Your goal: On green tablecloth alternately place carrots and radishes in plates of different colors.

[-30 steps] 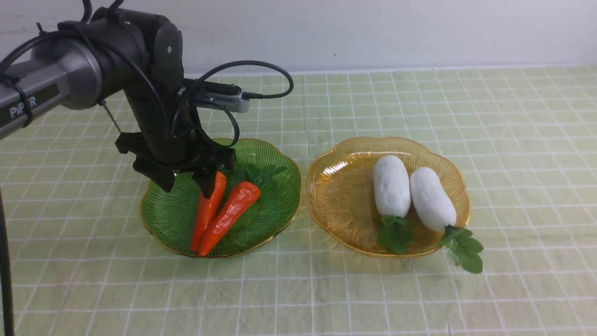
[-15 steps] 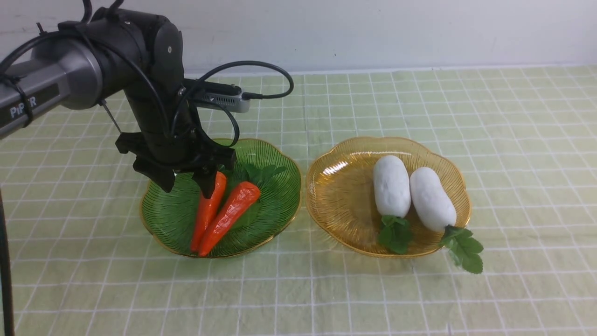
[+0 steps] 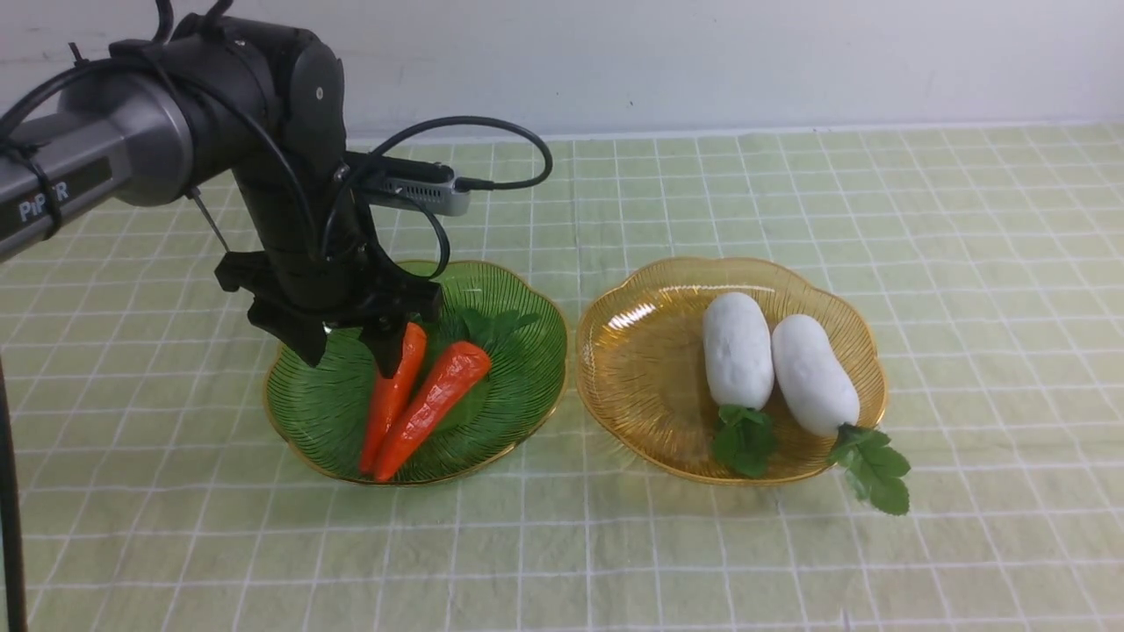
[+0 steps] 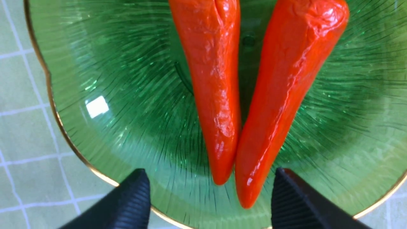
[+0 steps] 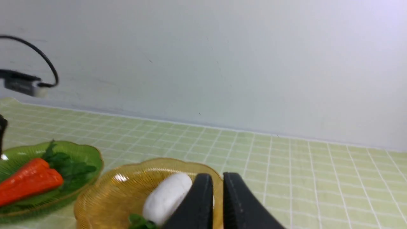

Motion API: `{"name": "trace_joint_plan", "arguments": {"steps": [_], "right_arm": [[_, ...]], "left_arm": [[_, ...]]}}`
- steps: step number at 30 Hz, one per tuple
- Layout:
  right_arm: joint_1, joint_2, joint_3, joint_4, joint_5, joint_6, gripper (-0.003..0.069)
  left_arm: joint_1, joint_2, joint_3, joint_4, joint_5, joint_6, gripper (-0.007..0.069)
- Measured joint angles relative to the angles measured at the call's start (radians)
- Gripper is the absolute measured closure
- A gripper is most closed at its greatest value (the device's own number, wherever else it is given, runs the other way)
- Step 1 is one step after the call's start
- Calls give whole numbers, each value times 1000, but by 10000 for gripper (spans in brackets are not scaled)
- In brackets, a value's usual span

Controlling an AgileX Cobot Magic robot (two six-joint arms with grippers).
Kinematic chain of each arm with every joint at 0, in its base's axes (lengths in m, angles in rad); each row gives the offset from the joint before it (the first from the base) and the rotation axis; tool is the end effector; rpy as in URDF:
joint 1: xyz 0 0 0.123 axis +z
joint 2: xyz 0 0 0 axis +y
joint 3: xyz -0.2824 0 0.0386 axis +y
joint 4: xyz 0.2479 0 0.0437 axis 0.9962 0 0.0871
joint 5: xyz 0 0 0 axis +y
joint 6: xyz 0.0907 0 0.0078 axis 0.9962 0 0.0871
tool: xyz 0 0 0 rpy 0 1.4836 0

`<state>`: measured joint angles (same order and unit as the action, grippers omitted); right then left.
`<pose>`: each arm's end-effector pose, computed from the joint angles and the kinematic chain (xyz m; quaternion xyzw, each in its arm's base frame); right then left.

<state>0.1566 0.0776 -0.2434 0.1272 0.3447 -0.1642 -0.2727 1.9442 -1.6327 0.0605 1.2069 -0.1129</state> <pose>0.0481 0.0116 0.2592 -0.0884 0.7326 0.0536 0.6728 0.3875 -0.1030 0.2475 0.0883 0.9932 0.0151 0.0740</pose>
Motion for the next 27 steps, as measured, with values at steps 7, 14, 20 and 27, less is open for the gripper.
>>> {"name": "trace_joint_plan", "arguments": {"steps": [7,14,20,27], "right_arm": [[-59,-82,206,-3,0,0,613],[-59,-86,269,-11,21,0,613],[-59,-86,269,-15,24,0,613],[-66,-86,269,-15,25,0,613]], "left_arm": [[0,-31,0,124,18,2,379],[0,-166,0,116,21,6,621],[0,-312,0,0,28,49,632],[0,-468,1,-93,39,103,632]]}}
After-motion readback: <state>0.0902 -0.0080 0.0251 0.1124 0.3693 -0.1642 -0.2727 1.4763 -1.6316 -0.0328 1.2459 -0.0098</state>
